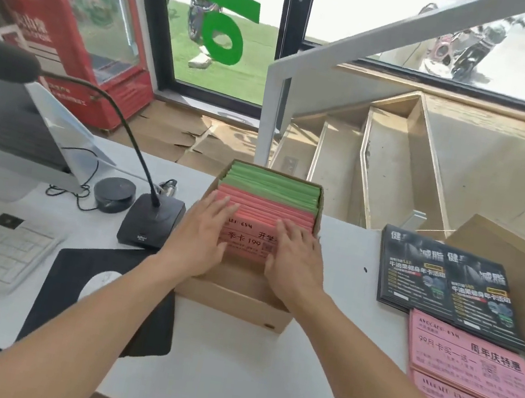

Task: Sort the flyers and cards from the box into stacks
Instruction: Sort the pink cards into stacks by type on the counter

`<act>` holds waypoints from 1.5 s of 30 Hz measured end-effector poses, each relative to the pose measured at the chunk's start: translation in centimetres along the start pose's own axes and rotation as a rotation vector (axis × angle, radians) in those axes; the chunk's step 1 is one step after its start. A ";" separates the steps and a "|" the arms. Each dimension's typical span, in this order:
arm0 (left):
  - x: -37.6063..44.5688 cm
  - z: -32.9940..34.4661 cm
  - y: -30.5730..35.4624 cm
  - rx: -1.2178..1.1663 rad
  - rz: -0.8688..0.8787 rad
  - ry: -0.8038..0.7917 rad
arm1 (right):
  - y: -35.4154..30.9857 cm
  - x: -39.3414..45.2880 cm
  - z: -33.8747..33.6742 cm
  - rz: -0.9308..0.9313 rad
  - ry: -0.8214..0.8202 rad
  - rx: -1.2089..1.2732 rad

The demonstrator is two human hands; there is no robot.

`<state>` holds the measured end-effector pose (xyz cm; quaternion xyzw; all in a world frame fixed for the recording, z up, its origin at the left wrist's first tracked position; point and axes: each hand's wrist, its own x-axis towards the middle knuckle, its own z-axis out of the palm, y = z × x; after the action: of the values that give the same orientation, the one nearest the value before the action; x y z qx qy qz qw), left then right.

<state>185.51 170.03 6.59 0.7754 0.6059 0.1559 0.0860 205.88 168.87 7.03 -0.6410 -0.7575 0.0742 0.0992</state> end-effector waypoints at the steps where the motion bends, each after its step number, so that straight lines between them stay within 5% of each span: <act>1: 0.3 0.2 -0.4 0.030 0.015 -0.029 | 0.1 0.1 0.4 0.020 -0.007 -0.024; 13: 0.1 1.8 -1.2 0.056 0.015 0.045 | 0.7 -0.4 2.5 -0.007 0.272 -0.063; 23: -0.1 1.7 -1.4 -0.003 0.004 0.075 | 0.4 -0.5 2.1 -0.086 0.084 -0.079; 32: -0.3 1.6 -1.3 -0.100 -0.024 0.167 | 1.0 -0.2 2.8 -0.132 0.285 -0.005; 36: -0.4 1.1 -1.8 -0.295 -0.007 0.272 | 0.7 -1.3 1.2 -0.127 0.417 0.199; 40: -2.4 -1.2 0.5 -0.771 -0.031 0.366 | 1.2 -3.4 -2.6 -0.108 0.565 0.397; 45: -5.2 -2.6 7.6 -0.975 0.029 0.361 | 5.1 -9.0 -8.3 -0.060 0.434 0.728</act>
<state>190.42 162.97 10.76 0.6144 0.4573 0.5523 0.3292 214.22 160.77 13.36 -0.5426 -0.6617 0.1974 0.4783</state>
